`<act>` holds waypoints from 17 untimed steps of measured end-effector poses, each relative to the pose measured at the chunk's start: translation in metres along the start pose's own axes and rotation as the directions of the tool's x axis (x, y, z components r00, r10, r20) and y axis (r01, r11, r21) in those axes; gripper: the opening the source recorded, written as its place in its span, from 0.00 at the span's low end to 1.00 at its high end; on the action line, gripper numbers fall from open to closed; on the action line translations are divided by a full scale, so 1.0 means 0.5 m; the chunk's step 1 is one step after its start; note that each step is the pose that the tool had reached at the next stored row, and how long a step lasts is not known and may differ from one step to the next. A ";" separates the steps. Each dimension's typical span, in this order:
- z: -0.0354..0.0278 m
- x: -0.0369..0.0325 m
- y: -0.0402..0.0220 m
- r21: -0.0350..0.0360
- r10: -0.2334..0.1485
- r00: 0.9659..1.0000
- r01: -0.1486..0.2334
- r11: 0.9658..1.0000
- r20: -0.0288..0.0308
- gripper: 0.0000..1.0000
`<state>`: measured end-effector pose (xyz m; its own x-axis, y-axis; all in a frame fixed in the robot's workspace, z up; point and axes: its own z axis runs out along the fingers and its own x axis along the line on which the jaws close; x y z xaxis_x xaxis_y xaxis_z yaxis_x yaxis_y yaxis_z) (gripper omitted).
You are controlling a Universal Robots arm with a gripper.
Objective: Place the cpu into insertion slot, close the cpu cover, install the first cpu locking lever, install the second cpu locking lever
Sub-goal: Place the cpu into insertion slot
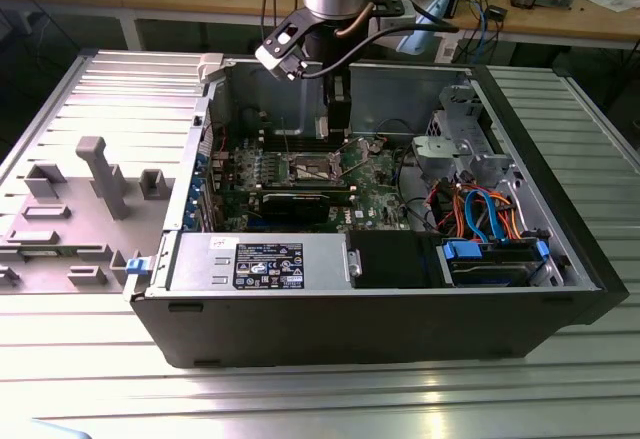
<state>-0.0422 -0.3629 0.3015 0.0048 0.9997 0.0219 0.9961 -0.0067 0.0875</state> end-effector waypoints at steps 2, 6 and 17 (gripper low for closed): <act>0.000 0.000 0.000 0.000 0.000 1.000 0.000 1.000 0.000 0.55; 0.000 0.000 0.000 0.000 -0.004 1.000 0.004 1.000 0.000 0.55; 0.004 0.001 -0.001 0.000 -0.006 1.000 0.006 1.000 -0.001 0.55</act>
<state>-0.0425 -0.3623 0.2993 -0.0014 0.9998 0.0219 0.9962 -0.0005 0.0876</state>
